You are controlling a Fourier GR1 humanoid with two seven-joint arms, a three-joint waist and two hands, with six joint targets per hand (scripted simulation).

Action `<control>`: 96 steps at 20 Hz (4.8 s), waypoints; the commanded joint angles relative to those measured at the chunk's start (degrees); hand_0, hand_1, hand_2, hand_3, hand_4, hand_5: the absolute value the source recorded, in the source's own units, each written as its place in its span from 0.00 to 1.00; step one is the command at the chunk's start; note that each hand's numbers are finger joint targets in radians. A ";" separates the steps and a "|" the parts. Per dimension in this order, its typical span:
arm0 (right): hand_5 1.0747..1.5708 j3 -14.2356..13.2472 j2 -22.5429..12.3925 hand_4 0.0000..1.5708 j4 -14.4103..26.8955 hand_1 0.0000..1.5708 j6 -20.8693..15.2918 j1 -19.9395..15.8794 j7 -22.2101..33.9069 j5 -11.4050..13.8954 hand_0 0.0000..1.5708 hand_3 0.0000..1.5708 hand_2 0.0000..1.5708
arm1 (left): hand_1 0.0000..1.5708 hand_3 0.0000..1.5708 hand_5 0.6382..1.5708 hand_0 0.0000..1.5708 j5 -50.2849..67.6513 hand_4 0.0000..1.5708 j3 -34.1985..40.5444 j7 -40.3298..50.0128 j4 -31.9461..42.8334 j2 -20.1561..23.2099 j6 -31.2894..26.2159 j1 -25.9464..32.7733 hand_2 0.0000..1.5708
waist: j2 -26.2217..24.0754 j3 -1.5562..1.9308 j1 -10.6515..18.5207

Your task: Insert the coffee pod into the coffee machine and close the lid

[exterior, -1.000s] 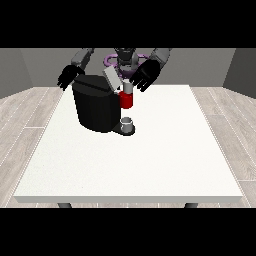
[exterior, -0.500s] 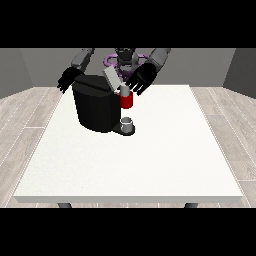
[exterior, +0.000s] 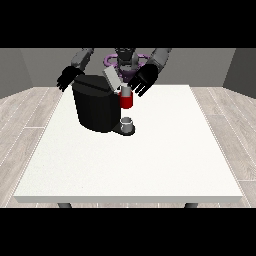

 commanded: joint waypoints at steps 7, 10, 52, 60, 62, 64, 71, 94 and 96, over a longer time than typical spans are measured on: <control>1.00 -0.78 0.48 0.23 3.30 0.00 -1.24 -1.00 -2.31 0.45 0.00 0.00 0.00 | 0.78 0.74 1.00 0.78 -0.69 0.31 -0.53 1.85 0.00 -1.30 -1.66 -2.64 0.81 | 1.53 0.01 0.94; 1.00 -1.21 -0.93 0.24 0.35 0.00 -1.08 -1.67 1.84 -0.20 0.00 0.00 0.00 | 0.77 0.72 1.00 0.77 -0.27 0.29 0.21 -2.05 0.91 0.27 -1.61 -0.01 0.79 | 1.27 -0.02 0.90; 1.00 1.23 2.60 0.27 0.48 0.00 -1.97 7.67 -3.21 -0.57 0.00 0.00 0.00 | 0.00 0.00 1.00 0.00 -3.50 0.00 -1.22 -0.56 -0.57 -2.30 -6.31 4.64 0.00 | -10.24 -0.01 3.84; 1.00 -0.32 -2.98 0.23 -0.82 0.00 1.58 11.11 -1.53 -0.16 0.00 0.00 0.00 | 0.00 0.00 1.00 0.00 12.78 0.17 11.99 -3.87 -0.12 -11.79 -4.47 13.80 0.00 | -19.27 -0.11 10.25; 1.00 0.51 -2.64 0.25 -2.09 0.00 2.43 11.45 -0.64 -0.63 0.00 0.00 0.00 | 0.00 0.00 1.00 0.00 14.97 0.00 13.23 -6.38 -0.30 -12.44 -5.63 16.91 0.00 | -21.30 -0.10 12.06; 1.00 1.75 -2.15 0.24 -3.32 0.00 5.06 12.47 -1.14 -2.02 0.00 0.00 0.00 | 0.00 0.00 1.00 0.00 16.41 0.00 13.99 -7.11 -0.17 -13.51 -6.20 19.87 0.00 | -23.27 -0.06 13.25; 1.00 -0.19 -6.91 0.00 -5.96 0.00 6.74 6.74 6.83 -3.11 0.00 0.00 0.00 | 0.00 0.00 1.00 0.00 20.12 0.14 13.98 -5.97 -2.32 -21.09 -5.79 26.77 0.00 | -28.68 -0.02 19.35; 1.00 -3.66 -8.87 0.00 8.23 0.00 11.33 -3.12 4.23 -2.76 0.00 0.00 0.00 | 0.00 0.00 1.00 0.00 35.43 0.00 4.69 3.09 -29.97 -24.31 -10.12 43.67 0.00 | -21.15 0.01 28.68; 1.00 -1.58 -6.11 0.00 6.96 0.00 9.54 -6.25 2.44 -1.36 0.00 0.00 0.00 | 0.00 0.00 1.00 0.00 36.43 0.00 8.79 2.43 -30.42 -21.73 -8.87 40.21 0.00 | -16.70 0.00 25.67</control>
